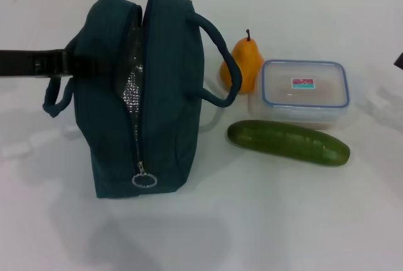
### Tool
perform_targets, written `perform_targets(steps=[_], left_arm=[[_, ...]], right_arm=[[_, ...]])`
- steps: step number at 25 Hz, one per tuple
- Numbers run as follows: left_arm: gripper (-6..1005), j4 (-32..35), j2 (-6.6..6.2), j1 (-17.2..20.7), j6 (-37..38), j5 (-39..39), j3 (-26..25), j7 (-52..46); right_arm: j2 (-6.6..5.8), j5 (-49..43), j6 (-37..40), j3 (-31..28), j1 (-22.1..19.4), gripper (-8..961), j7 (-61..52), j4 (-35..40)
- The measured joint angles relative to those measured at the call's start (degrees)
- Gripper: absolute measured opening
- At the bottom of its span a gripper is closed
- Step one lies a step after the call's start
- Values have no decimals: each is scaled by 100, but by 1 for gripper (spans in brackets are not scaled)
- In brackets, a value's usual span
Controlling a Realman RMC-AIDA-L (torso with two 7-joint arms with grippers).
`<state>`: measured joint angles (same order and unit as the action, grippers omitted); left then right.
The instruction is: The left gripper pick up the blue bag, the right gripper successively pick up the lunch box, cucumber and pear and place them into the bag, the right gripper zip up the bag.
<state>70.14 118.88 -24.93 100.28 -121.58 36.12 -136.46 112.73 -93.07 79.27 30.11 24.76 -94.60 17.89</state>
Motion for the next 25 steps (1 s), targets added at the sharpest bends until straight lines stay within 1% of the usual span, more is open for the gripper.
perform_targets(steps=[5, 7, 9, 12, 15, 18, 25], left_arm=[[32, 0, 2, -93, 0, -2, 0, -10], [32, -1, 1, -140, -1, -4, 0, -17], [32, -17, -5, -186, -3, -7, 0, -22], [32, -34, -21, -230, -7, -24, 0, -24], [32, -48, -25, -292, -13, -61, 0, -25], [32, -60, -26, -341, -17, -72, 0, -26], [32, -62, -27, -360, -19, -72, 0, -30]], right_arm=[[-216, -30, -549, 311, 393, 841, -396, -608], [-261, -32, -719, 476, 537, 841, -470, -772], [-256, -33, -840, 631, 633, 841, -546, -810], [-198, -35, -1020, 872, 813, 841, -684, -817], [-156, -36, -1080, 975, 905, 840, -764, -821], [-133, -36, -1085, 1008, 944, 840, -826, -822], [-123, -39, -1105, 1159, 964, 838, -965, -823]])
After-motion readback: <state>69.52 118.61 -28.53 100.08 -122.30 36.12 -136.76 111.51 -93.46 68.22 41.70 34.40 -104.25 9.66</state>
